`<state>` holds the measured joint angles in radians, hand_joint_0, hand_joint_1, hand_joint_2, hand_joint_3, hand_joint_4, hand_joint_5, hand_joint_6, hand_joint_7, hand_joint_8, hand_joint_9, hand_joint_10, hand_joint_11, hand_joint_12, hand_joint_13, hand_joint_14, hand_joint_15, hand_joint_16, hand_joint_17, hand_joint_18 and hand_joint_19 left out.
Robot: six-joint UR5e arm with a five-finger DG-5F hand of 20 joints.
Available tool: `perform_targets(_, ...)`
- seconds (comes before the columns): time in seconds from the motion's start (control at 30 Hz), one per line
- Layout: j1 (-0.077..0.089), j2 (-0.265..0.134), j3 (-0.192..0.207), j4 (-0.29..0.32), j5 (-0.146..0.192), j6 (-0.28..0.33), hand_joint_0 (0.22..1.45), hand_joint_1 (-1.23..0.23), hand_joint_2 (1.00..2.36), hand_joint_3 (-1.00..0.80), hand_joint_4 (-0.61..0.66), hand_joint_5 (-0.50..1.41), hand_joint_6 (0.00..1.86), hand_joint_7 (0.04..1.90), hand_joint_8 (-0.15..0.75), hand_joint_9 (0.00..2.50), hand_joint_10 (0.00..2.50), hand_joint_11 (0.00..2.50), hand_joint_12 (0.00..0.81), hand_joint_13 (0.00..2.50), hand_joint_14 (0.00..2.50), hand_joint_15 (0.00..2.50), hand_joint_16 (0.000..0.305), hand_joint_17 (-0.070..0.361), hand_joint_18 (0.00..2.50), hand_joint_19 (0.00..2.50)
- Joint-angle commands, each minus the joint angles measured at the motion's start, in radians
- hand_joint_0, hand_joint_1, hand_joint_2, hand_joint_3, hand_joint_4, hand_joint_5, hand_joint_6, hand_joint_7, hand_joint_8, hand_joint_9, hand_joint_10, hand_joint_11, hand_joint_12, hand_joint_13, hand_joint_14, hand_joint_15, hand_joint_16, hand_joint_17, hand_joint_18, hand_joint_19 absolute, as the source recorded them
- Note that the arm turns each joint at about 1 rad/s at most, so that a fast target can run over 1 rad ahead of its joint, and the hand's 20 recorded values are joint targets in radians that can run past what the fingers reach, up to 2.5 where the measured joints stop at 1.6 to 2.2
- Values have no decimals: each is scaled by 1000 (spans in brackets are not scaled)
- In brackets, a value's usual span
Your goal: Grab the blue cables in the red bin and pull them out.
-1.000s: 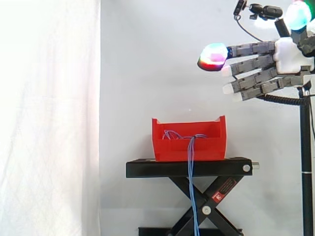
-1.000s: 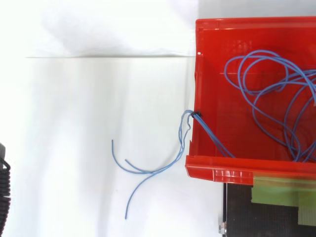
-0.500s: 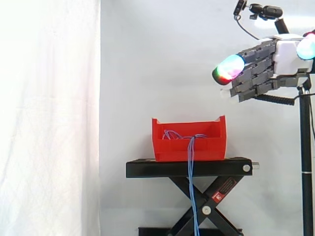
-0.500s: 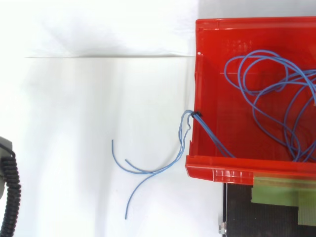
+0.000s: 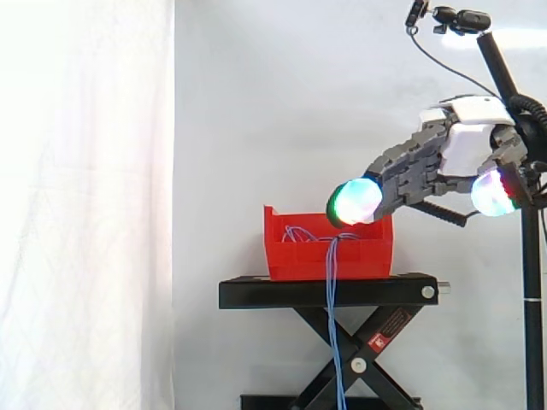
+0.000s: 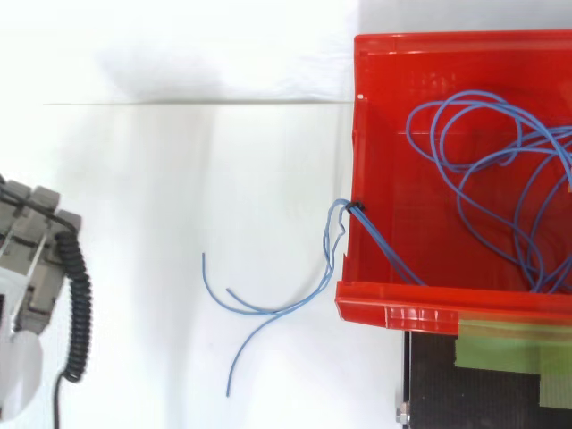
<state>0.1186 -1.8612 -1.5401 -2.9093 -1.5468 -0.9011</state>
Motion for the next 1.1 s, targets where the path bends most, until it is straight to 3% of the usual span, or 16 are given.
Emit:
perform_targets(0.0,7,-4,0,25,-21,-462,661,-994,1000,-1000,237,516,12,437,240,416,3,69,371,329,6,156,50,113,265,228)
perform_targets(0.07,7,-4,0,27,-21,-483,659,-988,1000,-1000,237,515,12,436,242,428,2,78,373,339,6,165,51,114,278,226)
perform_targets(0.1,12,-4,0,28,-22,-549,659,-987,1000,-1000,238,516,11,434,244,431,2,94,374,346,6,174,50,114,281,233)
perform_targets(0.17,18,-4,0,38,-21,-621,658,-985,1000,-1000,242,516,12,435,244,436,3,96,376,356,6,180,51,114,287,232)
perform_targets(0.2,18,-4,0,38,-21,-621,659,-983,1000,-1000,242,517,11,438,247,445,3,99,375,357,6,173,51,115,289,233)
perform_targets(0.27,26,-9,0,61,-19,-706,659,-981,1000,-1000,238,517,12,433,245,448,3,105,375,368,7,186,51,114,295,240)
perform_targets(0.4,29,-78,0,91,-6,-812,659,-975,1000,-1000,239,518,11,430,247,463,4,122,375,370,7,183,51,114,299,243)
perform_targets(0.53,38,-87,0,122,14,-836,659,-969,1000,-1000,240,517,12,425,247,471,5,133,376,375,7,195,51,114,300,242)
perform_targets(0.7,42,-87,0,90,39,-836,659,-961,1000,-1000,240,516,12,430,247,472,5,133,377,377,7,196,51,114,301,242)
perform_targets(0.87,38,-85,0,56,27,-836,652,-958,1000,-1000,240,517,12,428,249,477,5,142,379,378,7,195,51,115,302,241)
perform_targets(0.93,38,-85,0,30,-12,-841,651,-958,1000,-1000,241,517,12,428,250,482,5,141,379,378,7,195,51,115,303,241)
perform_targets(1.03,41,-87,0,48,-21,-858,651,-956,1000,-1000,244,531,12,440,250,483,5,149,380,379,7,195,51,115,303,237)
perform_targets(1.07,41,-92,0,90,-18,-881,650,-956,1000,-1000,248,533,12,445,250,484,5,141,380,378,9,194,51,115,302,241)
